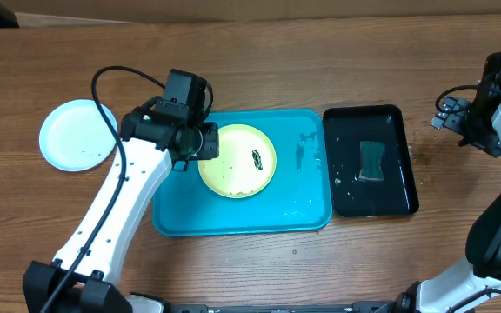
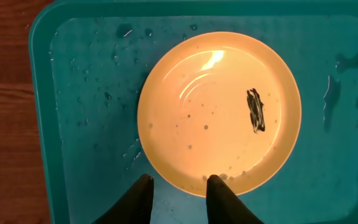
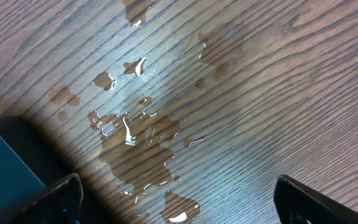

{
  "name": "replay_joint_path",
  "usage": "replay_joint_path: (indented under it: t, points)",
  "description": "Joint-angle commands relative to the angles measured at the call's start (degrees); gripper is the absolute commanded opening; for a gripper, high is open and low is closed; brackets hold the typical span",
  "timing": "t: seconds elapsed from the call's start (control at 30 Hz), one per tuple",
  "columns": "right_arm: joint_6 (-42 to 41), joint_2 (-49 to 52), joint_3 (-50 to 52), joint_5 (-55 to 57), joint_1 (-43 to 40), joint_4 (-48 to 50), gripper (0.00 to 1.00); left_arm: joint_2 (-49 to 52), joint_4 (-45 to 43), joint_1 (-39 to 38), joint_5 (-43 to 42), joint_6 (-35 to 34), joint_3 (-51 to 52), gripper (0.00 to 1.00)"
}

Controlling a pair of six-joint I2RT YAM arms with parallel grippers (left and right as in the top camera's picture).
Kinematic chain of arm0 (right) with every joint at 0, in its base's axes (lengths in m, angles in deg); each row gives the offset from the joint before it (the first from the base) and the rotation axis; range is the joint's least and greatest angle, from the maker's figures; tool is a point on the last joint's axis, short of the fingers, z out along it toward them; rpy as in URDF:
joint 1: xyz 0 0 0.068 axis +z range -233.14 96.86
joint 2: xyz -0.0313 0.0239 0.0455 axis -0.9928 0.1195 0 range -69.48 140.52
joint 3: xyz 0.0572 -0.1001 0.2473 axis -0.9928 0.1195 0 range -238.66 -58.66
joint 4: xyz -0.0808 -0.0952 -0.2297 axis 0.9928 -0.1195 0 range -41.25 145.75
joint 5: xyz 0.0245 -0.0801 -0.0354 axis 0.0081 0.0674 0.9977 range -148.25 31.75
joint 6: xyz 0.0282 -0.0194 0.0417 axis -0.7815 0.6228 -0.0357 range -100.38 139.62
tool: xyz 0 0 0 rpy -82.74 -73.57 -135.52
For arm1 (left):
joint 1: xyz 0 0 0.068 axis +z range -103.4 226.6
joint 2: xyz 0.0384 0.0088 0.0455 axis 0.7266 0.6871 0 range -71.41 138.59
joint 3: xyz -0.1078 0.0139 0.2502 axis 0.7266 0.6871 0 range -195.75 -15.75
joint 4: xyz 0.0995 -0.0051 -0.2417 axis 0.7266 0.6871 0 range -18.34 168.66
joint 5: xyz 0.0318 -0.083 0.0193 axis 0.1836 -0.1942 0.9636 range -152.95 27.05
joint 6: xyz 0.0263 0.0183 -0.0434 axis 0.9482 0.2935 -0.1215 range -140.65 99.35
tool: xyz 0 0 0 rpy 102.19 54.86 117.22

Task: Clean dirty plates on tray and stack at the side
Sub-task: 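Slide the yellow plate right to the teal tray's center with the left gripper, then hold the yellow plate's left rim steady with the left gripper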

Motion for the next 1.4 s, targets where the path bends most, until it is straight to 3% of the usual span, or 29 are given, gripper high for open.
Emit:
replay_joint_path:
  t: [0.0,0.33,0.57,1.1,1.3,1.37]
  points:
    - [-0.20,-0.63,-0.81,0.22,-0.15,0.17,1.00,3.96,-1.29,0.46,1.09,1.88,1.92,0.32]
    - [-0.20,-0.63,-0.81,0.22,-0.15,0.17,1.00,14.56,-3.39,2.54,1.42,2.97,1.92,0.27]
    - [-0.20,-0.63,-0.81,0.22,-0.15,0.17,1.00,16.22,-4.39,6.10,-0.20,2.97,1.95,0.26]
    - [-0.20,-0.63,-0.81,0.22,-0.15,0.17,1.00,21.90,-6.03,5.95,-4.00,4.63,2.47,0.24]
    - [-0.20,-0.63,-0.81,0.22,-0.15,0.17,1.00,22.18,-6.05,5.95,-4.76,4.63,2.47,0.10]
    - [-0.17,-0.63,-0.81,0.22,-0.15,0.17,1.00,22.18,-6.23,5.95,-6.08,4.63,2.47,0.10]
